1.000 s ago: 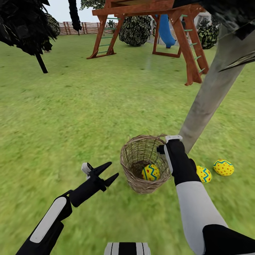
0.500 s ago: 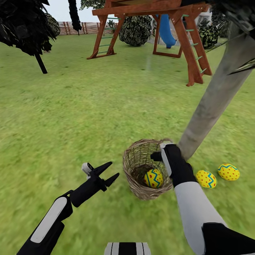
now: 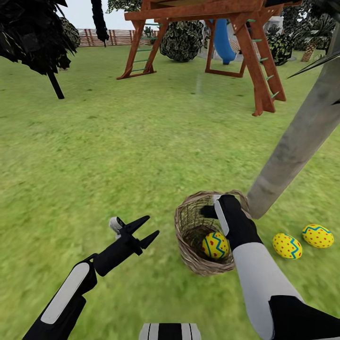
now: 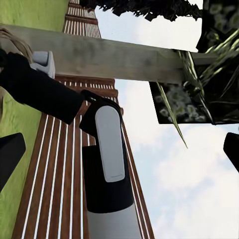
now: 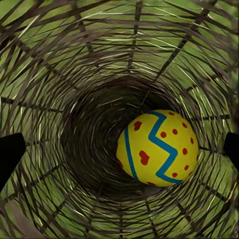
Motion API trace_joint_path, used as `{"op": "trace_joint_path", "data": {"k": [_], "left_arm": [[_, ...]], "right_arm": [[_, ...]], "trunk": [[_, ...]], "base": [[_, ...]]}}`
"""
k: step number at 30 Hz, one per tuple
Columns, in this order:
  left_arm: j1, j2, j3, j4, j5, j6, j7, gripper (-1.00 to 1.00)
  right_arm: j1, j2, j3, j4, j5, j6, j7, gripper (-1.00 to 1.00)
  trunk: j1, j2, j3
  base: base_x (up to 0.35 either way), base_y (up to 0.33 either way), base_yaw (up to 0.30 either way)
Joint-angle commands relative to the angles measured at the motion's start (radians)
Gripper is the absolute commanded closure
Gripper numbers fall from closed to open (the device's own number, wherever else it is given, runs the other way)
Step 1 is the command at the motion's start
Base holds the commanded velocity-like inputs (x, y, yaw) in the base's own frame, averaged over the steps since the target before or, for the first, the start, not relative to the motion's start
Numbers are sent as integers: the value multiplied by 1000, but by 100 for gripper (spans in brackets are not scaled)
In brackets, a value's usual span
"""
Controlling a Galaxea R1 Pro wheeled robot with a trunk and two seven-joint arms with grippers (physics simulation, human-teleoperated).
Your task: Take the three Easter eggs out of the wicker basket on the lawn in the garden, then place them on the lawn next to a single tree (choose any tree) so that all three eggs are next to the same tree and none are left in the basket.
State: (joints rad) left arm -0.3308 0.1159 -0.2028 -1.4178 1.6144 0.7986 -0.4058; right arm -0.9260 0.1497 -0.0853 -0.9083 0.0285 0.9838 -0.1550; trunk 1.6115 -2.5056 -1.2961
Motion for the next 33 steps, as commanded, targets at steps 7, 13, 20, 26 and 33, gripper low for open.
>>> {"op": "trace_joint_path", "data": {"k": [7,13,20,26,33], "left_arm": [[-1,1,-1,1,3,2,-2,-100],[-1,1,-1,2,3,2,-2,-100],[-1,1,-1,2,2,0,-1,-100],[-1,1,-1,2,2,1,-1,-100],[-1,1,-1,2,0,1,-1,-100]], "right_arm": [[1,8,-28,4,-4,-44,-105,-100],[2,12,-109,80,-28,-94,-143,-100],[3,9,-117,174,-345,-236,-491,-100],[3,7,-114,183,-474,-253,-639,-100],[3,4,-115,183,-486,-271,-672,-100]], "trunk": [[0,0,-1],[0,0,-1],[0,0,-1],[0,0,-1],[2,-1,-20]], "base": [[110,110,0],[211,209,0],[45,45,0],[1,1,0],[0,0,0]]}}
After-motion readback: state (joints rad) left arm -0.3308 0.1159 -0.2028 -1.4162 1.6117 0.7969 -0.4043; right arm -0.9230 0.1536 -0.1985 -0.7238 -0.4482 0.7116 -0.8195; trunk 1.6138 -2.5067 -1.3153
